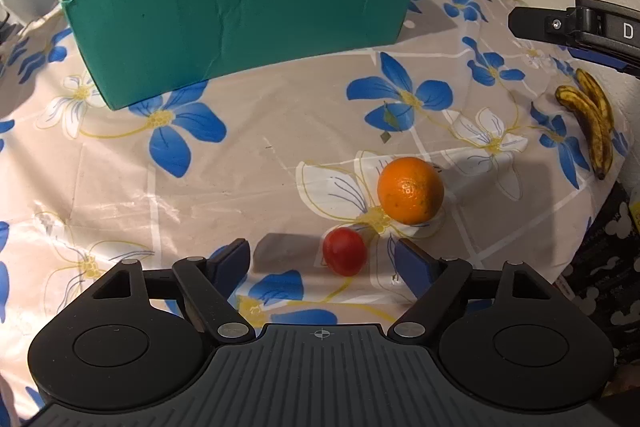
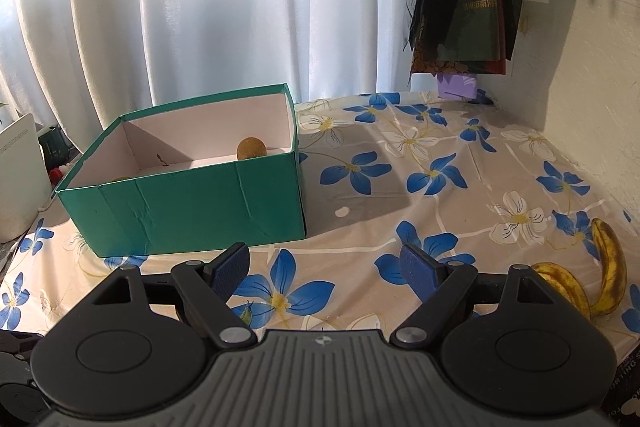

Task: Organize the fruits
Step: 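Move the left gripper toward the orange and cherry tomato while the right gripper withdraws, then close the left gripper on the red cherry tomato on the cloth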

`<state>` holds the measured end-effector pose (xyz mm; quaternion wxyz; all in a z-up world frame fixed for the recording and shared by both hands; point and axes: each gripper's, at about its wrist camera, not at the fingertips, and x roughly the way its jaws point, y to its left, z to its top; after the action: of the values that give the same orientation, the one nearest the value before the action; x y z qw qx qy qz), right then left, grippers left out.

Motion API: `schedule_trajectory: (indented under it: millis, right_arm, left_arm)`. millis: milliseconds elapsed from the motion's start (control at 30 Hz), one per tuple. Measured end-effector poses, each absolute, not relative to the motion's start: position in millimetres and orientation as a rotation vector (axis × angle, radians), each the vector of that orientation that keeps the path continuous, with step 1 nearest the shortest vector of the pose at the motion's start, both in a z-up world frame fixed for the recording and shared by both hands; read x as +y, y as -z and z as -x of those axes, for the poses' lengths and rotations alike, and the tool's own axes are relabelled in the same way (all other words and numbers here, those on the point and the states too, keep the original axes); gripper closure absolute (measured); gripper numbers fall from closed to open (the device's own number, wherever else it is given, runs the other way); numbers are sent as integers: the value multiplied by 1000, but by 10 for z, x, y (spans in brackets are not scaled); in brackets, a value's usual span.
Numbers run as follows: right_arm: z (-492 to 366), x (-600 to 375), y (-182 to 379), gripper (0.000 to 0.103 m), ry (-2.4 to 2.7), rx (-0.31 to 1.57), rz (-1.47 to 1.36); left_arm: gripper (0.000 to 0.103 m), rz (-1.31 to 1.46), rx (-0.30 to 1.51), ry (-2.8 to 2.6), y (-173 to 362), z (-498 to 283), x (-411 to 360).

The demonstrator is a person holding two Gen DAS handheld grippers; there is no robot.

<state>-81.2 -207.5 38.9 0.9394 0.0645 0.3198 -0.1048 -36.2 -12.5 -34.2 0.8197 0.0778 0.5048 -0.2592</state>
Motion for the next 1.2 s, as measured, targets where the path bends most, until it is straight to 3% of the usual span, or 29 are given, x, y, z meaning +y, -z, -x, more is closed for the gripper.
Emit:
schedule_trajectory:
  millis: [233,733,1200]
  right_arm:
    - [841,-2120,-357,20,212,661,-144]
    - [860,-2120,-336,20,204,665,-145]
    - [860,-1997,-272,20,169,709,-120]
  left_arm:
    - [33,-153,1103,562,392,338,-177]
    - [74,-172,1114,566,368,350,-243]
    - [76,-81,1033,389,55,241,95]
